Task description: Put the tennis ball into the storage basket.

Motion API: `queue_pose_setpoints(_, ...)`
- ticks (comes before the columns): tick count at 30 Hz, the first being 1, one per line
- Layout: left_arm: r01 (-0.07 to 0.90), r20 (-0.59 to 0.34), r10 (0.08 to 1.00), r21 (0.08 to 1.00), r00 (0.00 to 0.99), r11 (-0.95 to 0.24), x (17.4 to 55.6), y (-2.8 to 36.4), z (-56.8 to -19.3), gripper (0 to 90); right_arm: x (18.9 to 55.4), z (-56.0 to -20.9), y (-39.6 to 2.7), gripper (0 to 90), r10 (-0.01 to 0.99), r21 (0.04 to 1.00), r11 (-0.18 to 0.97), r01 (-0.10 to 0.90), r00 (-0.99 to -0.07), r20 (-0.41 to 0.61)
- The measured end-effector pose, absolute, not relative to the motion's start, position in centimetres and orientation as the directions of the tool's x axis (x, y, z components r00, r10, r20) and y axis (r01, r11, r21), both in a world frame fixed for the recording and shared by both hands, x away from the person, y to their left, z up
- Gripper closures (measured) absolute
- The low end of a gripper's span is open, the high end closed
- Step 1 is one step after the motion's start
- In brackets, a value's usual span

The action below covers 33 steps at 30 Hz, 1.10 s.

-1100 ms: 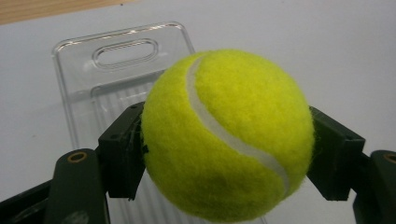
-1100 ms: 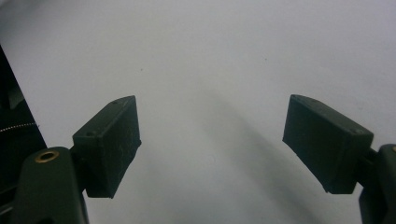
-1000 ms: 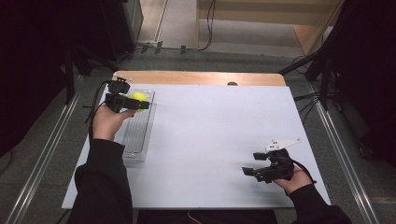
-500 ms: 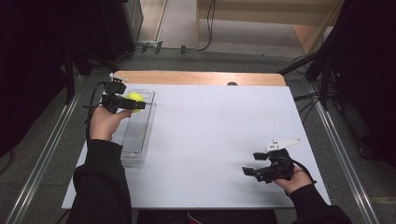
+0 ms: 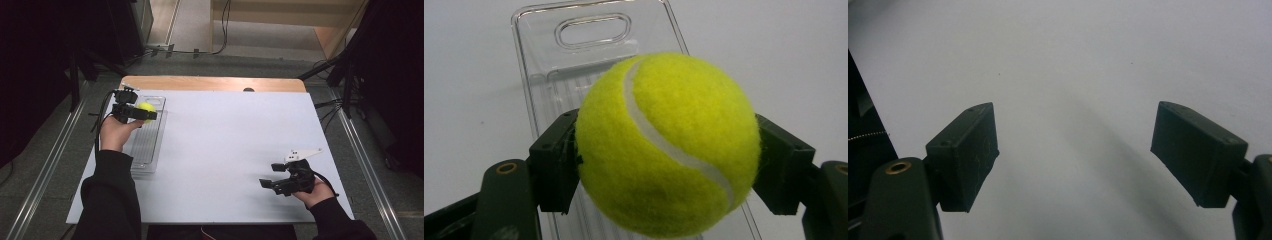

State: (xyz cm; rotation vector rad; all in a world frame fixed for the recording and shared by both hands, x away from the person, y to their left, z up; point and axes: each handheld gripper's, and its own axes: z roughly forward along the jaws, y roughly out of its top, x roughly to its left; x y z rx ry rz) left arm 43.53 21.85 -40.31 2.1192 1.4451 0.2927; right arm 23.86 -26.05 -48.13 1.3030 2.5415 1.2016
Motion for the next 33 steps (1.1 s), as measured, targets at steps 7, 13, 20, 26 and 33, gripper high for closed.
queue_pose_setpoints(7,0.796,-0.127,0.912,0.545,0.39,-0.265,43.8,21.9,-41.1,26.1,23.9,-48.1,-26.0,16.9,0.706,0.653,0.346,0.673,-0.645,0.291)
queue_pose_setpoints(13,0.794,-0.127,0.912,0.548,0.39,-0.263,43.8,22.0,-41.5,26.1,23.9,-48.1,-26.0,16.9,0.706,0.654,0.347,0.673,-0.646,0.29)
queue_pose_setpoints(20,0.804,-0.128,0.916,0.536,0.38,-0.259,44.0,21.9,-42.3,26.1,23.9,-48.1,-26.0,16.9,0.707,0.652,0.347,0.674,-0.645,0.29)
queue_pose_setpoints(26,0.809,-0.121,0.916,0.523,0.382,-0.268,44.1,21.7,-42.8,26.1,23.9,-48.1,-26.0,16.9,0.706,0.652,0.348,0.673,-0.646,0.29)
queue_pose_setpoints(33,0.812,-0.121,0.915,0.516,0.384,-0.273,44.1,21.6,-43.0,25.9,23.9,-48.1,-26.1,16.9,0.706,0.652,0.348,0.673,-0.646,0.29)
